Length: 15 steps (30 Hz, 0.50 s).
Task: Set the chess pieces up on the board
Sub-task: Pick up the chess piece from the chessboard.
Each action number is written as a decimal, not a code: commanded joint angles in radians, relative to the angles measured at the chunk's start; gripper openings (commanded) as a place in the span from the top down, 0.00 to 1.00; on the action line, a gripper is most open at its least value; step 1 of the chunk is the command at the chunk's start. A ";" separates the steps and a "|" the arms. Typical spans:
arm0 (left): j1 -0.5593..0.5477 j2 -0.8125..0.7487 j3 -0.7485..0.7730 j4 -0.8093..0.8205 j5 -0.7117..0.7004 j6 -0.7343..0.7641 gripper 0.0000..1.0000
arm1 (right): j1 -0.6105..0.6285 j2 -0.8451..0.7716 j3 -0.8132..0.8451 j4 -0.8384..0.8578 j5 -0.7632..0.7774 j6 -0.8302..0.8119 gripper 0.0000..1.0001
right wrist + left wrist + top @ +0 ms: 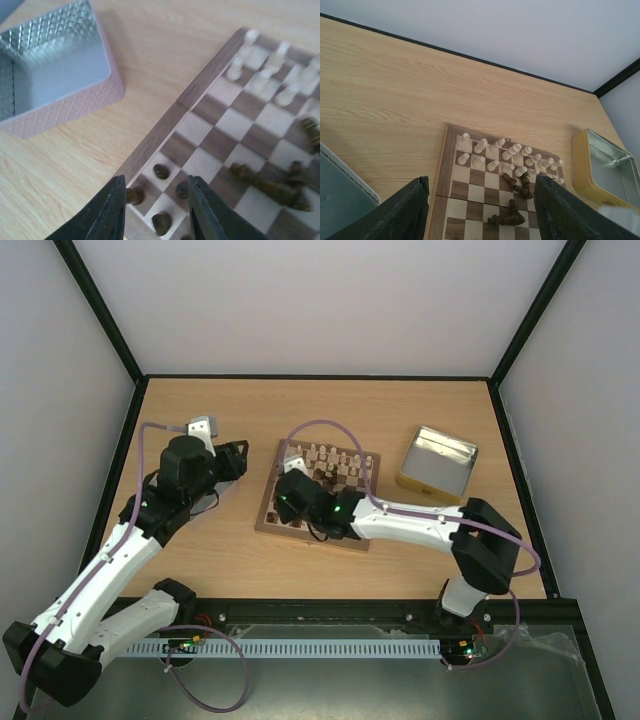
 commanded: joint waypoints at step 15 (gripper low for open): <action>0.002 0.127 -0.026 0.024 0.262 0.055 0.38 | -0.269 -0.036 -0.047 -0.162 -0.085 0.037 0.57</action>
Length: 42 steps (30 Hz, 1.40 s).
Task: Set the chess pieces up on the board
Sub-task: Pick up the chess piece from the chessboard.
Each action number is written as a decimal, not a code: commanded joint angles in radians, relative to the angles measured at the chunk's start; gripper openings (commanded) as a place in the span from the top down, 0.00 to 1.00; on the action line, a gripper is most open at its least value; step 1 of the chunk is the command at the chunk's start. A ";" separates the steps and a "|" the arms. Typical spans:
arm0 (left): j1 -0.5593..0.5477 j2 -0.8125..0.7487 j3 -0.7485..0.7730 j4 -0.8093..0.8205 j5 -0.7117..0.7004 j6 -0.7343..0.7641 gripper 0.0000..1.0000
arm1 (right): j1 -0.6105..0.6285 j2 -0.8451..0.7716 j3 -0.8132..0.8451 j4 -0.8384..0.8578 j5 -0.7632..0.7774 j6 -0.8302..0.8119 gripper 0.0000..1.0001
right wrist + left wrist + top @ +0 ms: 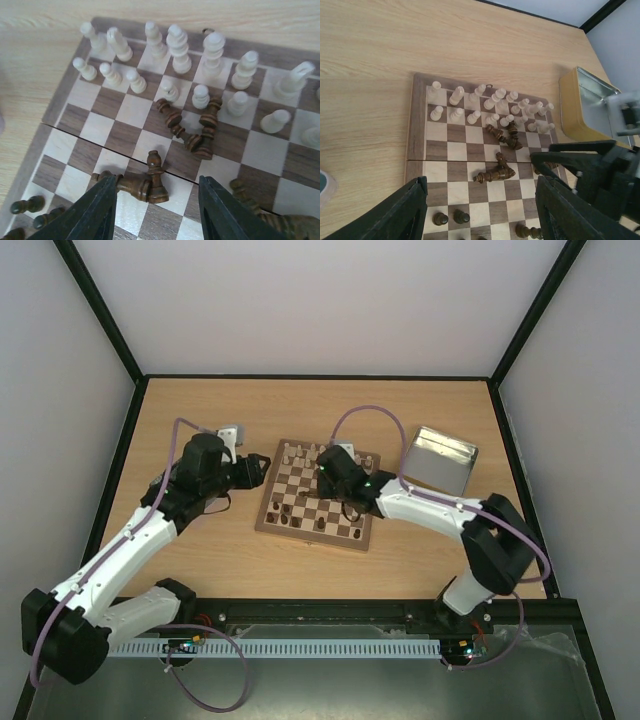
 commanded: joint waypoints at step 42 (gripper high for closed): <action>0.000 0.001 -0.054 0.099 0.177 -0.088 0.38 | -0.001 0.189 0.063 0.089 -0.162 -0.318 0.98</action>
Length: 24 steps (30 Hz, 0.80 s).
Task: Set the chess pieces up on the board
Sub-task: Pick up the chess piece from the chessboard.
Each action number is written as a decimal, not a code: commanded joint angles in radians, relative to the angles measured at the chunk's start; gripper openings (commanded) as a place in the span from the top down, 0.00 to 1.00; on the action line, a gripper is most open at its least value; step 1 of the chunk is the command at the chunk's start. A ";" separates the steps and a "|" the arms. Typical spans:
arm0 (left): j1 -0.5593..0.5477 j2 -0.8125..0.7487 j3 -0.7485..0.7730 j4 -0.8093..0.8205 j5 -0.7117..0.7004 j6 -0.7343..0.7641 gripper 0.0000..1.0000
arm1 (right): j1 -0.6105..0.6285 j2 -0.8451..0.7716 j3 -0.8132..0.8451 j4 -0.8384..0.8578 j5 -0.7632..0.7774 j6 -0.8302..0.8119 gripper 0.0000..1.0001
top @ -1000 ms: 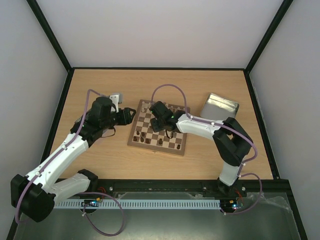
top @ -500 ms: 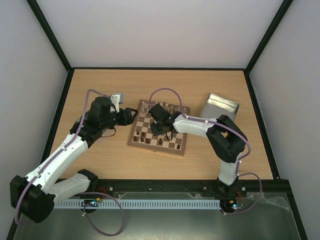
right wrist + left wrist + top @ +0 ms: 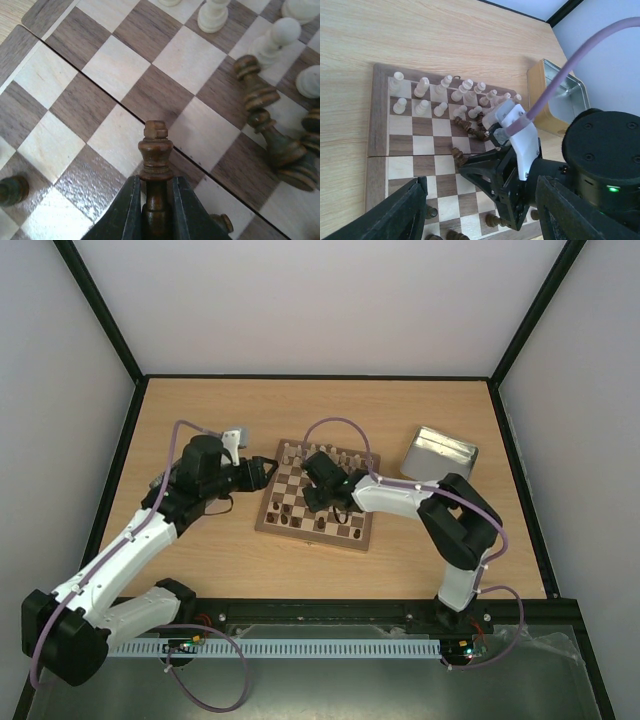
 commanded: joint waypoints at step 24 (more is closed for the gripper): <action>-0.059 0.338 0.010 0.290 0.219 -0.372 0.43 | 0.001 -0.320 -0.315 0.462 -0.047 -0.072 0.97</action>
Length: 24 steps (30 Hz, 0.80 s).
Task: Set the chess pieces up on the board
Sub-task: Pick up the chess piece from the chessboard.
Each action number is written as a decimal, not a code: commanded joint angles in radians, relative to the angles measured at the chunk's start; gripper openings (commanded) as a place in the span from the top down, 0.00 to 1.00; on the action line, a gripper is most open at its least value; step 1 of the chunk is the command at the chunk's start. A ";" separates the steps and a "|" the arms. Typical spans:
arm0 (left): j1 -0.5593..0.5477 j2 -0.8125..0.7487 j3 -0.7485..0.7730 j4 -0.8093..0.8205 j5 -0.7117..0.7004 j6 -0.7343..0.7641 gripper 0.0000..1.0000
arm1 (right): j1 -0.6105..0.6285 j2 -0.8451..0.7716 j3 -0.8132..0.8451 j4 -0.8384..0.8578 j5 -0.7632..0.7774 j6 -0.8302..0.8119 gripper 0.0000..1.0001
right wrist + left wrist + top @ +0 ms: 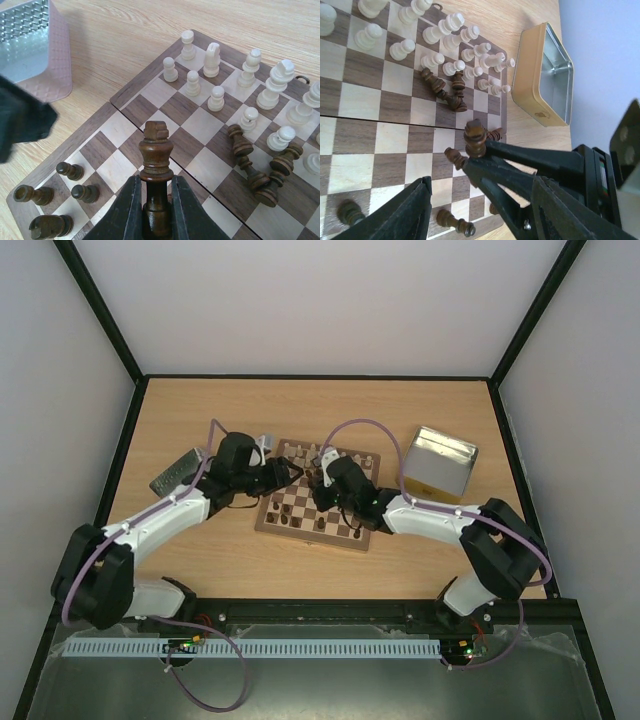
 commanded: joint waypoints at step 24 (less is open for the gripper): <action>-0.009 0.281 0.099 0.161 0.129 -0.118 0.90 | 0.000 -0.024 -0.053 0.068 -0.014 -0.036 0.92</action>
